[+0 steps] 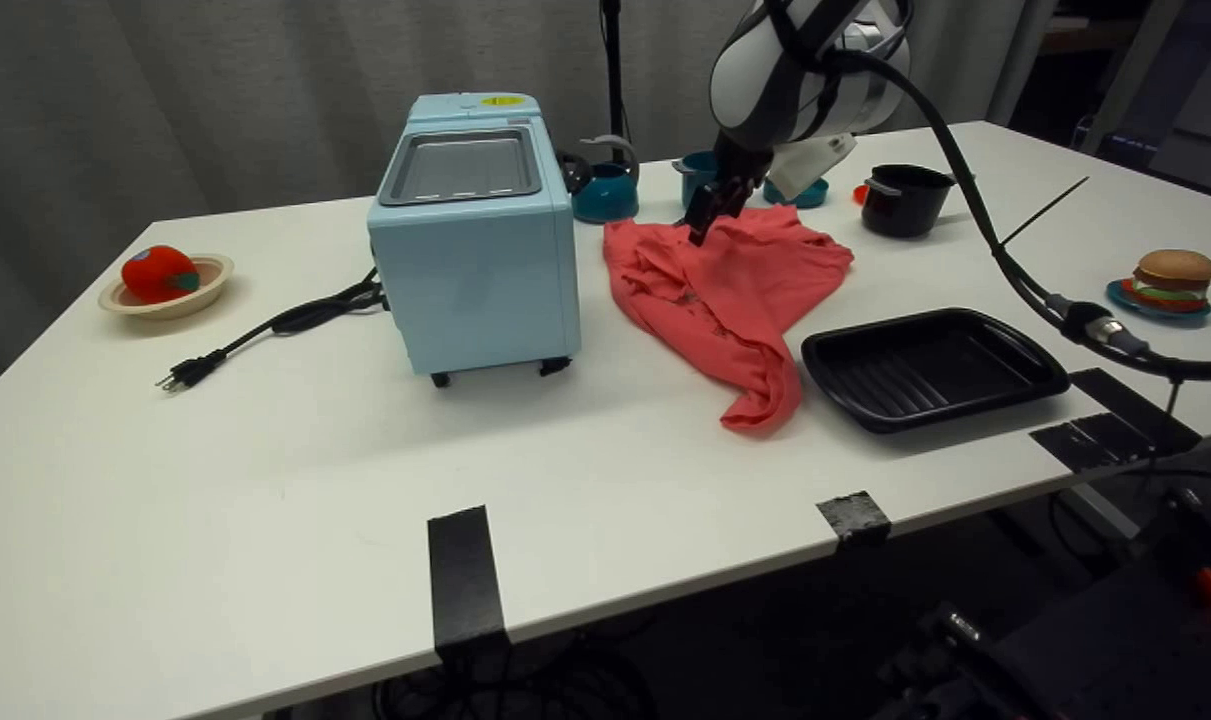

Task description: Unfold the long sleeve shirt on the table

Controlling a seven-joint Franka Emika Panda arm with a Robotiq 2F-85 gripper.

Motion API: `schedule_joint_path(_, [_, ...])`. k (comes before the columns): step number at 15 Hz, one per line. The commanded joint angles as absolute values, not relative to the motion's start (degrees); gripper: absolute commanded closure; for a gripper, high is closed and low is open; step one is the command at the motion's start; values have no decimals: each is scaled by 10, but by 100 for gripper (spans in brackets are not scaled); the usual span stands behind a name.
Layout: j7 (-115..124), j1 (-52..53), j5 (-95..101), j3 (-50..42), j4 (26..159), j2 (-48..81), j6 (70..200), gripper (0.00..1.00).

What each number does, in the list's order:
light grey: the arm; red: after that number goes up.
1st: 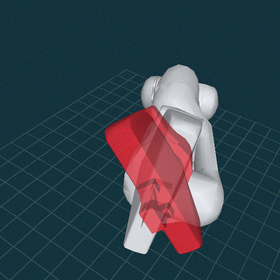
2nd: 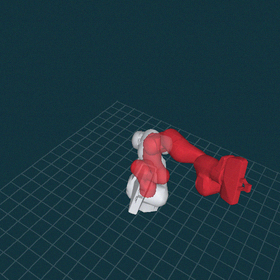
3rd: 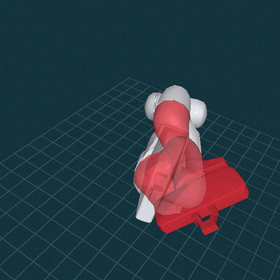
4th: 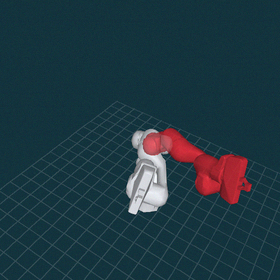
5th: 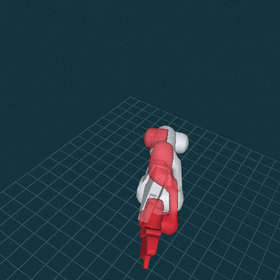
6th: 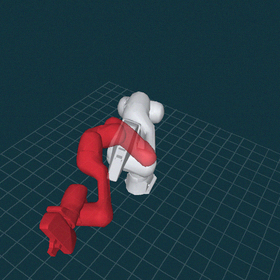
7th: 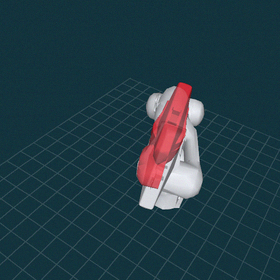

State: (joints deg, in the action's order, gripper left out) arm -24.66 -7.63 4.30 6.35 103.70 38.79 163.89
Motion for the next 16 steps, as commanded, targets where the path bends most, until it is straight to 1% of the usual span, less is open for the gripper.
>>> schedule_joint_path(1, [-252, -96, 43, 80, 996, 409, 1627, 35])
schedule_joint_path(2, [-252, -98, 42, 81, 989, 413, 1625, 44])
schedule_joint_path(4, [-250, -100, 40, 83, 978, 420, 1617, 58])
schedule_joint_path(9, [-247, -98, 36, 80, 976, 424, 1579, 98])
schedule_joint_path(11, [-244, -97, 34, 77, 976, 424, 1569, 100])
schedule_joint_path(16, [-218, -84, 35, 66, 989, 397, 1552, 99])
